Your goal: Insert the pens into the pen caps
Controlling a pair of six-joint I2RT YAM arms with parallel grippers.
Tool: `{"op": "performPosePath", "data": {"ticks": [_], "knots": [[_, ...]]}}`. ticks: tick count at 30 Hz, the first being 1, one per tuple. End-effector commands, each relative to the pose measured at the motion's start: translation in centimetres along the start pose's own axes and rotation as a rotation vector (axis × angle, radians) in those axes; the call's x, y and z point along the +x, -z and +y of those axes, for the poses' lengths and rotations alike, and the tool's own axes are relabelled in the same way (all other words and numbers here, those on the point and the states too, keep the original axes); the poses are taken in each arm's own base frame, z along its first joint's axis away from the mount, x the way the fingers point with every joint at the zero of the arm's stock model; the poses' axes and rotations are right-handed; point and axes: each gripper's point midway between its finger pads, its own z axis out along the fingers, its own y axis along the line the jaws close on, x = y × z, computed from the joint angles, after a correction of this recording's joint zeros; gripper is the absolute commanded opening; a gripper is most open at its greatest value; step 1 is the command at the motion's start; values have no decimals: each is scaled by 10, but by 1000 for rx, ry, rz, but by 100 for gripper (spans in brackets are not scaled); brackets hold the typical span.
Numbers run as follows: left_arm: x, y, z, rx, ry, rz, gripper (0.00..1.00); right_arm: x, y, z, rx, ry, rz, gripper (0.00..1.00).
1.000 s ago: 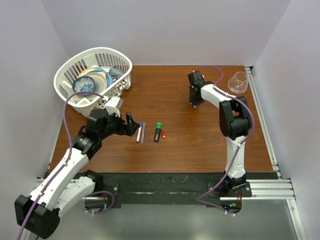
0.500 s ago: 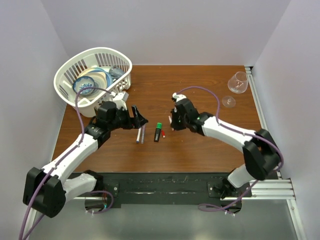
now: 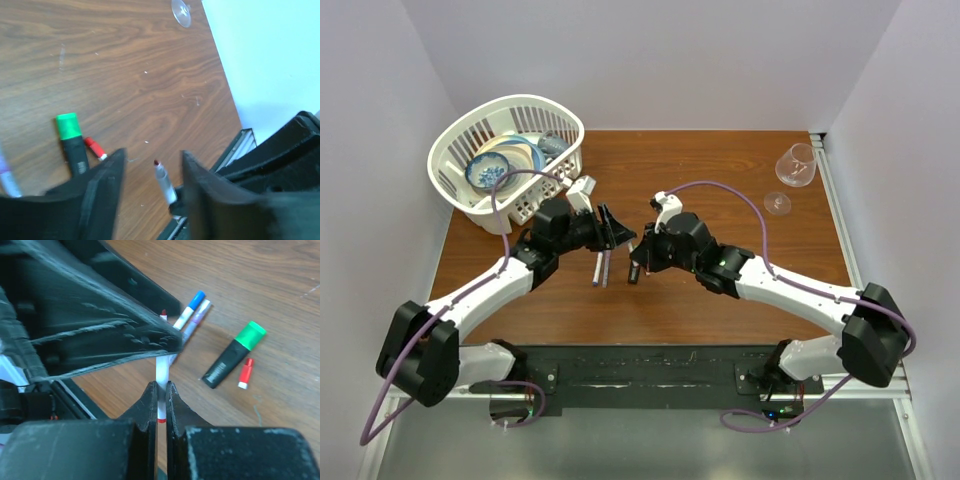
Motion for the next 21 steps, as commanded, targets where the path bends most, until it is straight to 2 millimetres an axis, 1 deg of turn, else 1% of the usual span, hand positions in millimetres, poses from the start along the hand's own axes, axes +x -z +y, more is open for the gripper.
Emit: {"op": "performPosePath", "data": {"ticks": [1,2,4,5,6,7,8,11,13,15,17,19,21], "knots": [[-13,-8,-35,107,-21,-35,42,-22,6,14,-29,-27,-99,0],[-10,-8,-36,112,-14,-26,29,-24,7,16,-35,-32,-108,0],[-2,-8,-36,126,-4,-5,12,-23,7,16,-32,-34,-107,0],[-1,-6,-42,152,2,0,0,-22,7,14,-27,-34,-101,9],[4,-5,-40,154,12,10,0,-21,7,14,-30,-33,-95,18],[5,-5,-41,162,14,12,0,-16,7,16,-42,-24,-75,24],[7,-4,-43,181,14,20,0,-13,7,16,-44,-20,-63,34],[9,-2,-47,200,0,32,0,-6,12,18,-70,-22,-44,40],[9,-1,-48,204,-2,34,0,0,12,16,-70,-29,-32,40],[9,0,-51,216,-4,35,0,1,11,13,-57,-26,-31,35],[9,0,-52,225,-5,37,0,8,10,8,-42,-21,-8,26],[8,1,-55,234,-16,31,0,8,11,9,-45,-24,-8,25],[9,1,-54,229,-25,37,0,8,14,9,-54,-26,-18,13]]}}
